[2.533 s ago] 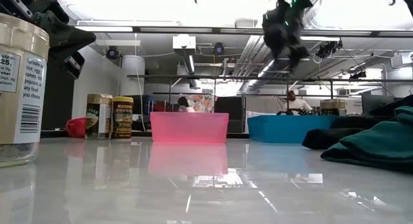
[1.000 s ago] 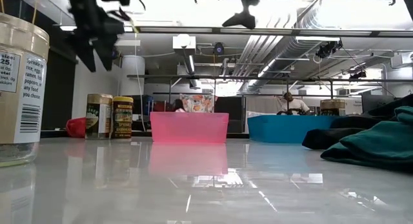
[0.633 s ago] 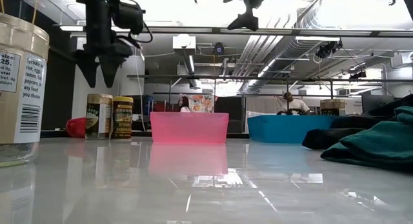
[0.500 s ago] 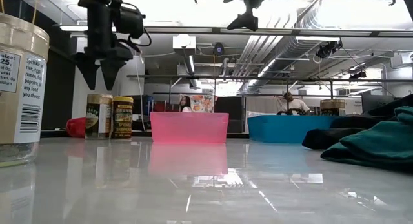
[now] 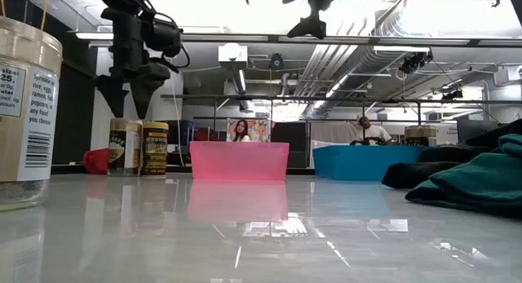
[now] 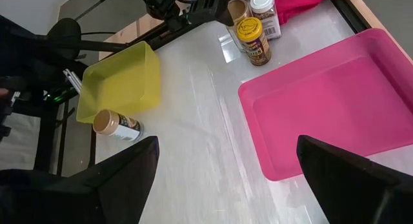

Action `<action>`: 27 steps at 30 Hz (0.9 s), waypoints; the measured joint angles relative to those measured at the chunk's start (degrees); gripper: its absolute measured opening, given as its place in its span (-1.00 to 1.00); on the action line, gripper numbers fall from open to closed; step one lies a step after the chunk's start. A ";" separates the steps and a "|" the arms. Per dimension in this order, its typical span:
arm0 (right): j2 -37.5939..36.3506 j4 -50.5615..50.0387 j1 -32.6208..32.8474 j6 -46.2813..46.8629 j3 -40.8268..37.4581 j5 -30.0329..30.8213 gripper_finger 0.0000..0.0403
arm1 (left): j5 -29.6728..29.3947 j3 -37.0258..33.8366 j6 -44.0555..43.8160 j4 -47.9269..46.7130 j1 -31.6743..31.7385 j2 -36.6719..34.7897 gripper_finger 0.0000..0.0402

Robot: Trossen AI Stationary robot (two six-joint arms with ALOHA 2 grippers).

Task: Sort spices by type
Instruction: Put the top gold seasoning bottle into the blue bin

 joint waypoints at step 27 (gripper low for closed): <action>0.00 1.04 0.02 1.97 0.00 0.04 0.80 | -0.12 -5.56 2.00 3.18 -0.02 -0.48 0.10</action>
